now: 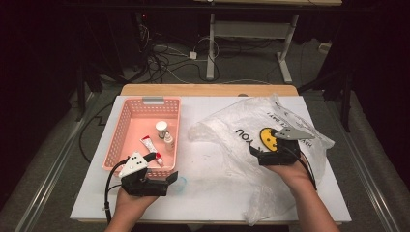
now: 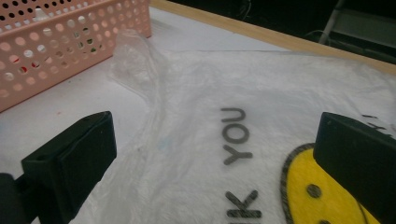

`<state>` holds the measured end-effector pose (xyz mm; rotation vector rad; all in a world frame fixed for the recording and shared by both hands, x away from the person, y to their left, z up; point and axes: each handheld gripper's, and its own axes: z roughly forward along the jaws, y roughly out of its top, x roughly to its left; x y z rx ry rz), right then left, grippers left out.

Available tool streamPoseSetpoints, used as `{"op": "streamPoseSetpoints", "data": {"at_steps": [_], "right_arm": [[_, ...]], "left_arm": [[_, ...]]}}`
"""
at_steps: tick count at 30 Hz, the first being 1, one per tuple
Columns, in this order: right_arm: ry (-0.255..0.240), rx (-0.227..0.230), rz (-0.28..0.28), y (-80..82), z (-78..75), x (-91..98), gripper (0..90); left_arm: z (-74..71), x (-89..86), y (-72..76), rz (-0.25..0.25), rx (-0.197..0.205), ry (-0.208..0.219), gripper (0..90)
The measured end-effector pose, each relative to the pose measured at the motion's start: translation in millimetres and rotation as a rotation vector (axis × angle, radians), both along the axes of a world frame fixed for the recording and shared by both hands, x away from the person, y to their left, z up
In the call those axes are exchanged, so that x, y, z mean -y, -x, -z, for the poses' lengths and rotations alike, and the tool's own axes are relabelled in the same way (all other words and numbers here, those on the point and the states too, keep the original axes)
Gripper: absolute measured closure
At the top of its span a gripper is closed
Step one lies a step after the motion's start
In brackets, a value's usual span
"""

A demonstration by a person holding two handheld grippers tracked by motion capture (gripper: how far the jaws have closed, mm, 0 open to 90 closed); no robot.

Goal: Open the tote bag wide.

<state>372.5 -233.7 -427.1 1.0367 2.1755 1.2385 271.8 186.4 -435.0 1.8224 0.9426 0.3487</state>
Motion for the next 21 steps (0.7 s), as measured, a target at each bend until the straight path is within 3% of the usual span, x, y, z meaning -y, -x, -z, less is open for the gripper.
{"op": "streamPoseSetpoints", "data": {"at_steps": [10, 14, 21], "right_arm": [[0.016, -0.035, -0.085, -2.2, 9.9, -23.8, 2.4], [0.020, -0.065, -0.104, 1.6, 12.1, -26.0, 9.7], [0.089, -0.133, -0.154, 4.4, 25.3, -34.7, 19.7]], "left_arm": [[4.0, -3.3, 10.5, 0.016, -0.005, -0.024, 0.0], [4.0, -7.9, 11.3, 0.008, -0.008, -0.018, 0.0], [6.5, -5.0, 8.4, 0.025, -0.012, -0.030, 0.0]]}}
